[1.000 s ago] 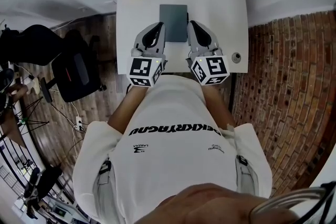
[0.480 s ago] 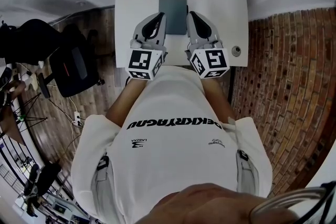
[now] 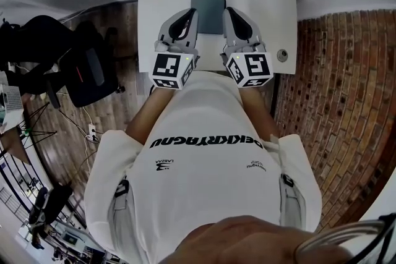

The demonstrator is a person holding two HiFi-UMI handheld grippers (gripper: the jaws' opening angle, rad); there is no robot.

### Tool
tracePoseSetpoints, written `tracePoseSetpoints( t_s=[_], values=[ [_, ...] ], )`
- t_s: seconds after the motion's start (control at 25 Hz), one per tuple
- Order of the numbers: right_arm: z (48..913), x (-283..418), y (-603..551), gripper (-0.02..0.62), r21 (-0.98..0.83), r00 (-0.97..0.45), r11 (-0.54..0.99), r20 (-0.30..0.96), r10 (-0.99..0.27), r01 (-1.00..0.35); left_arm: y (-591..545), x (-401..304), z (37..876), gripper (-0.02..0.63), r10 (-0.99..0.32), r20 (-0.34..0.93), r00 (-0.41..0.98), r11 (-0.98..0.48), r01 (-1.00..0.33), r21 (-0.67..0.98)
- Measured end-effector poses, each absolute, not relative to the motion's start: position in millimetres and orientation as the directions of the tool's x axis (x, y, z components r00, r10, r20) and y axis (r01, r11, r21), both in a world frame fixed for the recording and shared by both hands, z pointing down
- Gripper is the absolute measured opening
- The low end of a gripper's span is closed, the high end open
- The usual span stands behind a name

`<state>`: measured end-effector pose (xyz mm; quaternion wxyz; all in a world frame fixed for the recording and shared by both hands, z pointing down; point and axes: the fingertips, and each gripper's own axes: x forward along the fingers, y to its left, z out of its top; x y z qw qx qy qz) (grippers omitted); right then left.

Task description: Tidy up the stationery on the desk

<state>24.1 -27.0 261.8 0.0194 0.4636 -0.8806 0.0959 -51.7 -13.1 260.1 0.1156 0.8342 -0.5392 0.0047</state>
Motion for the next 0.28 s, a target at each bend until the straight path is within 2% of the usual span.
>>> tracePoseSetpoints(
  t_s=[0.28],
  values=[
    [264.3, 18.4, -25.9, -0.003, -0.146, -0.568, 0.552, 0.123, -0.814, -0.821, -12.9, -57.4, 262.5, -0.002, -0.900, 0.132, 0.415, -0.388, -0.902, 0.189]
  ],
)
